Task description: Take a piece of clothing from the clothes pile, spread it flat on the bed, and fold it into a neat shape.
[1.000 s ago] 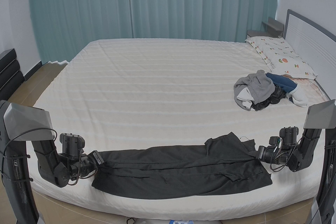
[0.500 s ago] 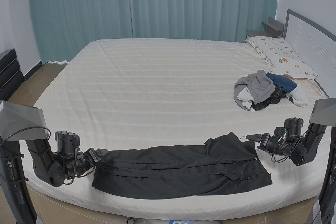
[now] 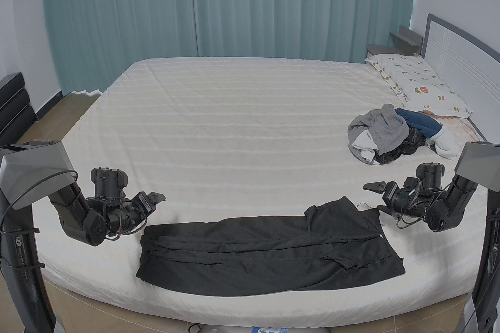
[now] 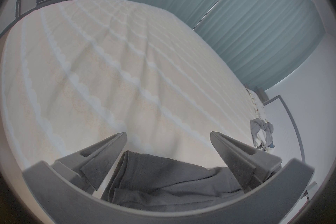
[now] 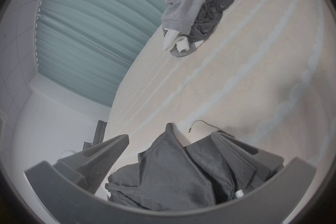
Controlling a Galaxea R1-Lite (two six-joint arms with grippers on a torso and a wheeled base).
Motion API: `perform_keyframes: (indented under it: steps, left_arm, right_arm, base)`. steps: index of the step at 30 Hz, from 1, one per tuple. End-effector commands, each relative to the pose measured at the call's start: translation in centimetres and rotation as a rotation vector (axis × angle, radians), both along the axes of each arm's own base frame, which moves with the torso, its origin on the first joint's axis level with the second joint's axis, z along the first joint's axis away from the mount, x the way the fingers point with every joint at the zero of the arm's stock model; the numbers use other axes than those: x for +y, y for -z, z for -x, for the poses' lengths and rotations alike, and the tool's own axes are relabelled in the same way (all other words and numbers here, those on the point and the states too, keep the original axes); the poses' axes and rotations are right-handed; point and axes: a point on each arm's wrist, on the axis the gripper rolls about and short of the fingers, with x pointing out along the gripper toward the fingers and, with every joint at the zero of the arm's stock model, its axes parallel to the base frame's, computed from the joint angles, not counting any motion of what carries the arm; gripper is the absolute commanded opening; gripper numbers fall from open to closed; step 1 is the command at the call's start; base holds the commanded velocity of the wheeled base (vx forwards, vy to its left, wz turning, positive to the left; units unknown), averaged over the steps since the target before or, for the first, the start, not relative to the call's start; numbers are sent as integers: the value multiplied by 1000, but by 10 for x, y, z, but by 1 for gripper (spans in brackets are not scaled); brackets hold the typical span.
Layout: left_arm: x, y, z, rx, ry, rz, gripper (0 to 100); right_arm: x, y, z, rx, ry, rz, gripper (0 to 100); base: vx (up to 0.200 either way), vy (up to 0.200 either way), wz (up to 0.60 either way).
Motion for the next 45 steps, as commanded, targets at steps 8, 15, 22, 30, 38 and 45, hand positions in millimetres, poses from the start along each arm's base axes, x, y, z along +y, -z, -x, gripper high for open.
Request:
perform_keyframes:
  steps: [8, 15, 22, 30, 38, 45]
  left_arm:
    - [-4, 21, -15, 98, 8, -5, 100]
    - [-9, 27, -13, 116, 22, -9, 0]
    - [-6, 28, -10, 125, 7, -21, 0]
    - [10, 19, -13, 94, -79, 25, 0]
    - [26, 12, -15, 44, -156, 84, 0]
    - [19, 15, -10, 73, -116, 97, 0]
  right_arm:
    - [0, 20, -10, 48, 14, -25, 100]
    - [2, 21, -8, 52, 15, -11, 100]
    - [1, 20, -9, 48, 41, 6, 100]
    - [-1, 17, -11, 37, 80, 29, 100]
    - [-1, 17, -11, 37, 84, 32, 100]
    - [0, 19, -10, 45, 81, 31, 100]
  base:
    - [0, 0, 0]
    - [0, 0, 0]
    - [0, 0, 0]
    - [0, 0, 0]
    - [0, 0, 0]
    - [0, 0, 0]
